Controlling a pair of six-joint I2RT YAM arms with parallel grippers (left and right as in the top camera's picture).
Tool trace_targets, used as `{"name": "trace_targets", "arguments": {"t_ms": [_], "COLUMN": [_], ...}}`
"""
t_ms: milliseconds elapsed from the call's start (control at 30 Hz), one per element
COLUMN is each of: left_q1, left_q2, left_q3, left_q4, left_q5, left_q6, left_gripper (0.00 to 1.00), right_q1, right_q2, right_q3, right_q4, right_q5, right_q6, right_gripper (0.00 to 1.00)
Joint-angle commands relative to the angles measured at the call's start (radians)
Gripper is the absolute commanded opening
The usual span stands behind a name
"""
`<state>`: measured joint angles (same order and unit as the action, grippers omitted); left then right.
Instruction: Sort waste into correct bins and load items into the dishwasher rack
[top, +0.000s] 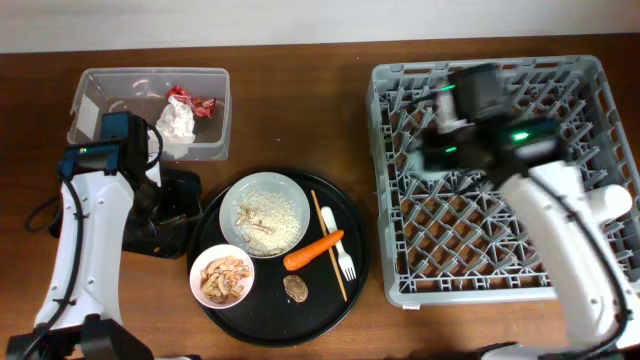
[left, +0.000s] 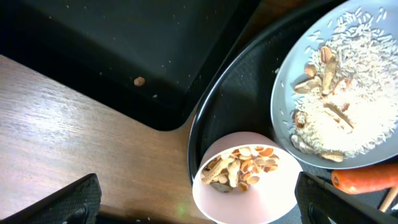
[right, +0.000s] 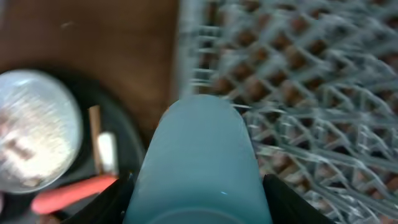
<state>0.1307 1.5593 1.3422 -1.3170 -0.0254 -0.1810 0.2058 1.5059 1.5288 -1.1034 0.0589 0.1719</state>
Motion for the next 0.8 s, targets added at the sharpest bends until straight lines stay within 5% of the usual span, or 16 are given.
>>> {"name": "trace_targets", "arguments": {"t_ms": [0,200,533,667,767], "left_q1": [0.002,0.002,0.002,0.002,0.002], "left_q2": [-0.019,-0.019,-0.019,-0.019,-0.019], "left_q3": [-0.005,-0.005,-0.005,-0.005,-0.005], "left_q4": [0.006,0.008,0.019,0.02,0.019], "left_q5": [0.003,0.004,0.004,0.004,0.004], "left_q6": [-0.011,-0.011,-0.011,-0.011,-0.011], "left_gripper": [0.99,0.99,0.99,0.99,0.99], "right_q1": [-0.331,-0.779,-0.802,-0.801,-0.801], "right_q2": [-0.027,0.068,0.274,0.293,0.293], "right_q3": [0.022,0.022,0.021,0.019,0.019], "right_q4": [0.026,0.156,0.196,0.183,0.18], "right_q5": [0.01,-0.002,-0.085,-0.085,-0.086], "right_q6": [-0.034,-0.018,-0.006,-0.006,-0.006], "right_gripper": [0.53,0.52,0.53,0.84,0.86]}}
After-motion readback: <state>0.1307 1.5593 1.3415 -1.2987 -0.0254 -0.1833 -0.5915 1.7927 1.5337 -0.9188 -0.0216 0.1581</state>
